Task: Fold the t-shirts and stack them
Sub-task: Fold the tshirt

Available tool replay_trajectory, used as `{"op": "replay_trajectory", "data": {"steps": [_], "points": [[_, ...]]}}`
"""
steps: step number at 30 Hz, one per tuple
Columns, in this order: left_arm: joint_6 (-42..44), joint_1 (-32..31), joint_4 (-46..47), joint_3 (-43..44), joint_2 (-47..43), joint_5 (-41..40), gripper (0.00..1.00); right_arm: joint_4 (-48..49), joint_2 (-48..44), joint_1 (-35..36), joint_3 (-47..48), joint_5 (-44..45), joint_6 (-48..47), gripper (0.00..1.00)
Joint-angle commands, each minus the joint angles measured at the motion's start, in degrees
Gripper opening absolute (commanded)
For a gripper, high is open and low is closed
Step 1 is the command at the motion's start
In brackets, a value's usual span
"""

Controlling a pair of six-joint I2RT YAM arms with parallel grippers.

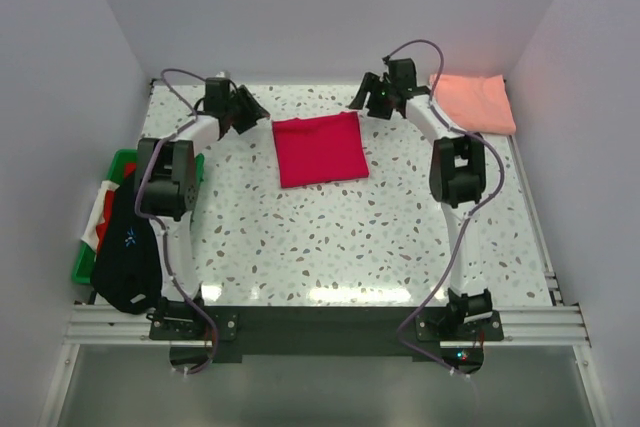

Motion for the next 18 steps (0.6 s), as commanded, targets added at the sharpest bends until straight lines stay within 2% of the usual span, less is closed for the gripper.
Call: {"op": "replay_trajectory", "data": {"steps": [1, 5, 8, 9, 11, 12, 14, 18], "points": [[1.30, 1.41, 10.17, -1.33, -5.86, 1.80, 0.57, 4.06, -7.14, -0.58, -3.50, 0.03, -1.40, 0.70], [-0.63, 0.27, 12.82, -8.18, -11.67, -0.04, 0.54, 6.70, -13.03, -0.15, -11.60, 1.70, -0.87, 0.66], [-0.46, -1.83, 12.91, -11.44, -14.57, -0.83, 0.34, 10.21, -16.90, 1.08, -18.55, 2.58, -0.52, 0.57], [-0.29, -2.45, 12.91, -12.58, -15.36, -1.10, 0.22, 11.44, -17.25, 1.43, -19.70, 2.06, -0.34, 0.51], [0.15, -4.20, 13.00, -13.03, -15.28, -0.75, 0.09, 12.85, -16.91, 2.40, -21.20, 0.75, 0.09, 0.47], [0.33, -4.74, 12.82, -12.85, -14.59, -0.58, 0.05, 13.47, -16.47, 2.67, -21.64, -0.65, 0.27, 0.43], [0.51, -6.05, 12.56, -12.15, -13.44, -0.05, 0.00, 15.14, -14.90, 3.28, -21.90, -2.33, 1.06, 0.40], [0.60, -6.94, 13.78, -10.31, -8.62, 2.23, 0.00, 18.04, -11.29, 3.99, -19.37, -5.85, 2.03, 0.33]]}}
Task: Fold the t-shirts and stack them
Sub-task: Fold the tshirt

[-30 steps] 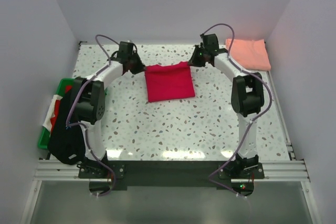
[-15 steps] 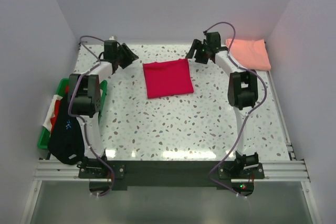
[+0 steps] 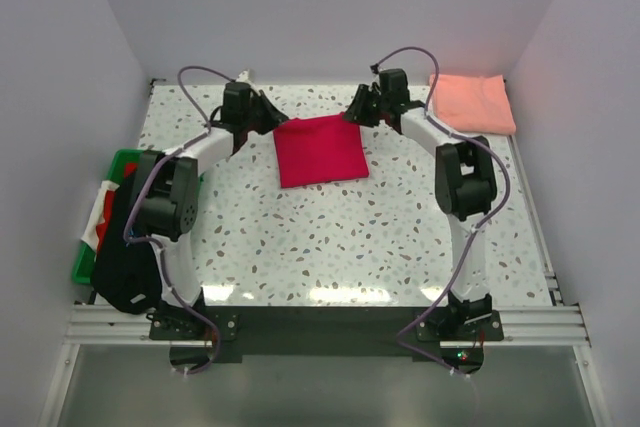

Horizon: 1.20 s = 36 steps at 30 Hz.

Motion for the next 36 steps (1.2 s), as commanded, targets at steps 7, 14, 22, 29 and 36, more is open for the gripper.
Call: {"op": "replay_trajectory", "data": {"steps": [7, 14, 22, 29, 36], "points": [[2.88, 1.09, 3.92, 8.83, 12.77, 2.75, 0.00, 6.18, 12.17, 0.38, 12.86, -7.29, 1.86, 0.32], [-0.46, 3.64, 3.13, 12.96, 20.06, 2.04, 0.00, 7.84, 18.77, -1.90, 17.27, -8.17, 8.35, 0.32], [-1.69, 3.64, 3.04, 12.09, 21.13, 2.13, 0.00, 13.04, 18.42, -4.45, 11.91, -12.03, 15.39, 0.32], [-1.34, 4.16, 2.95, 12.62, 20.43, 3.97, 0.00, 13.65, 13.95, -7.96, 7.17, -12.83, 16.54, 0.39], [-0.55, 4.34, 3.22, 15.69, 20.69, 7.93, 0.09, 7.78, 7.44, -10.16, 2.25, -10.20, 10.75, 0.48]]}}
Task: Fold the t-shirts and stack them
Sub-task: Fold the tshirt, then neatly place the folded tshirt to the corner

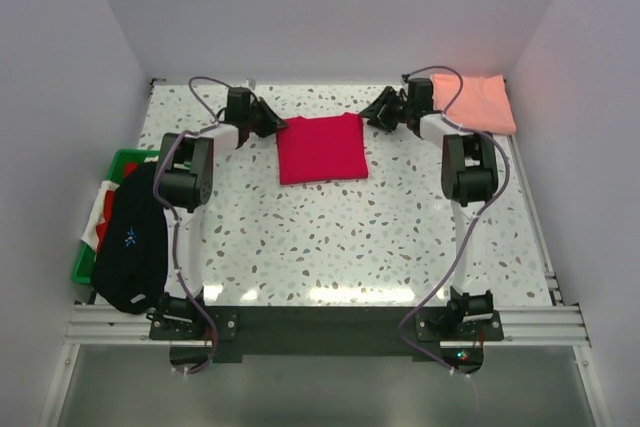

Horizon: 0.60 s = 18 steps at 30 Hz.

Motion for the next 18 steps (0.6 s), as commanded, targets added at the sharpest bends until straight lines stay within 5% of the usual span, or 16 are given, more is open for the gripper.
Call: {"op": "replay_trajectory", "data": {"steps": [1, 9, 18], "points": [[1.33, 0.93, 0.76, 4.13, 0.32, 2.49, 0.11, -5.04, -6.46, -1.88, -1.93, 3.60, -4.82, 0.50], [2.74, 0.93, -2.40, 6.34, -5.74, 3.72, 0.20, -10.06, -12.62, -1.88, -9.67, 5.63, -12.21, 0.62], [-3.14, 0.49, 1.28, -12.96, -24.54, 4.51, 0.25, -14.62, -12.63, 2.24, -11.78, 8.08, -17.92, 0.64]]}}
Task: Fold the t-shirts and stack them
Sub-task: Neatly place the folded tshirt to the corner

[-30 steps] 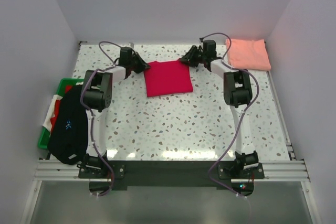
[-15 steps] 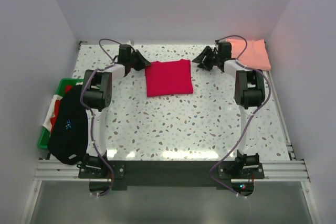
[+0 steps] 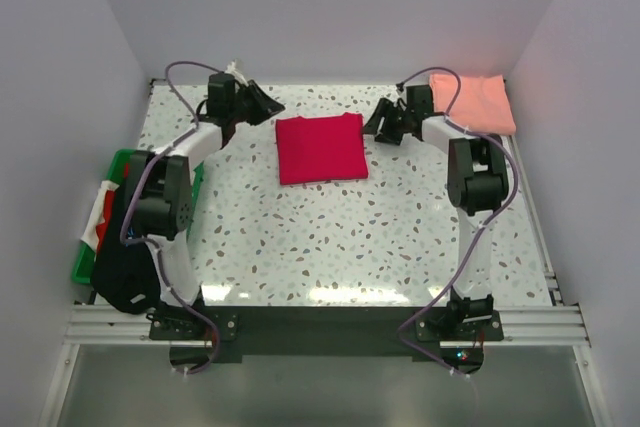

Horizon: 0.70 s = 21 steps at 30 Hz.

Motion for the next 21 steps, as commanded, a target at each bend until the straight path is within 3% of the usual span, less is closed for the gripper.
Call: {"op": "replay_trajectory", "data": {"steps": [1, 6, 10, 21], "points": [[-3.58, 0.12, 3.80, -8.27, -10.25, 1.69, 0.26, -4.22, -1.74, 2.42, -0.46, 2.81, -3.74, 0.64], [-3.77, -1.28, 2.76, -20.04, -24.14, -0.67, 0.25, -5.90, -0.69, 4.61, -0.28, 6.59, -3.56, 0.62], [-1.93, -1.29, -0.67, -23.23, -33.45, -1.65, 0.26, -8.96, 0.63, 6.73, 1.47, 10.19, -3.74, 0.59], [8.17, -1.29, -14.91, -22.97, -45.50, -2.70, 0.26, -13.19, 3.97, 10.16, 5.25, 19.25, -4.88, 0.28]]}}
